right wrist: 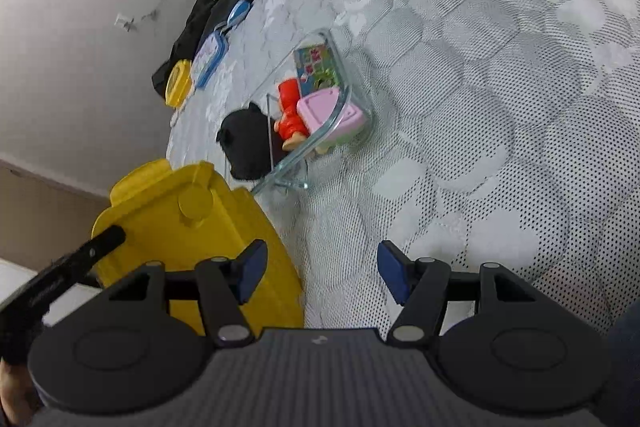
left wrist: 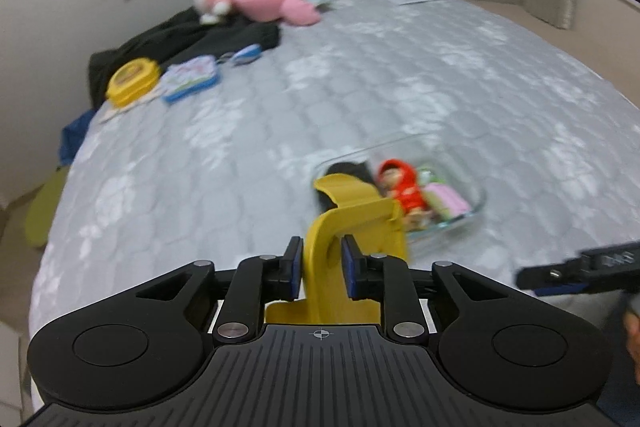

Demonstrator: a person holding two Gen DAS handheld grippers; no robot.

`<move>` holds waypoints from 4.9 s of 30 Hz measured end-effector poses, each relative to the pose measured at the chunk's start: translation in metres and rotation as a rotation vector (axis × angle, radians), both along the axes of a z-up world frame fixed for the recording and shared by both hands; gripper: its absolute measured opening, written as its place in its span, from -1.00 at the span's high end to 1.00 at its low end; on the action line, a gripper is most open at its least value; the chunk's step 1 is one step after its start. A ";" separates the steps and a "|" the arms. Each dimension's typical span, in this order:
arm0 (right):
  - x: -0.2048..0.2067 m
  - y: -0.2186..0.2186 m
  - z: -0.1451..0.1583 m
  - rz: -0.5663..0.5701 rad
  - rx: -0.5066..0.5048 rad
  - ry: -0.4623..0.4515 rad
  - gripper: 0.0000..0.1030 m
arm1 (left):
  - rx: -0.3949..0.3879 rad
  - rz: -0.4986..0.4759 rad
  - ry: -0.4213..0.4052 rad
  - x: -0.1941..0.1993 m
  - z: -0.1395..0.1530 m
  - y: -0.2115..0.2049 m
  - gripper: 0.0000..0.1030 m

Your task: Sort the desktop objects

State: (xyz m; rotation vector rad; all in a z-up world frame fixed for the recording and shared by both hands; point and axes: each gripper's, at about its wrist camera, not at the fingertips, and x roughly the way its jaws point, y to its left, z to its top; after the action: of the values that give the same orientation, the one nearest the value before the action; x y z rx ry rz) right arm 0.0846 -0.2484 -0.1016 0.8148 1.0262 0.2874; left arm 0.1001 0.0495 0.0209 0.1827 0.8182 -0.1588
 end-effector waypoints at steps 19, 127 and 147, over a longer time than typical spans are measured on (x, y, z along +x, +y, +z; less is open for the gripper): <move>-0.001 0.105 -0.017 0.169 0.028 0.068 -0.28 | -0.567 0.392 0.245 0.019 -0.104 0.148 0.29; 0.072 0.033 0.021 -0.210 -0.505 -0.241 0.11 | -0.918 0.189 0.264 0.095 -0.125 0.109 0.13; 0.109 0.023 0.005 -0.189 -0.396 -0.314 0.05 | -0.689 0.247 0.184 0.127 -0.112 0.060 0.06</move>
State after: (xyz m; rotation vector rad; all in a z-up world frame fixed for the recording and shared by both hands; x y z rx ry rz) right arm 0.1938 -0.2250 -0.0971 0.4826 0.6744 0.0423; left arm 0.2274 0.1100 -0.0910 -0.5871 0.9171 -0.2176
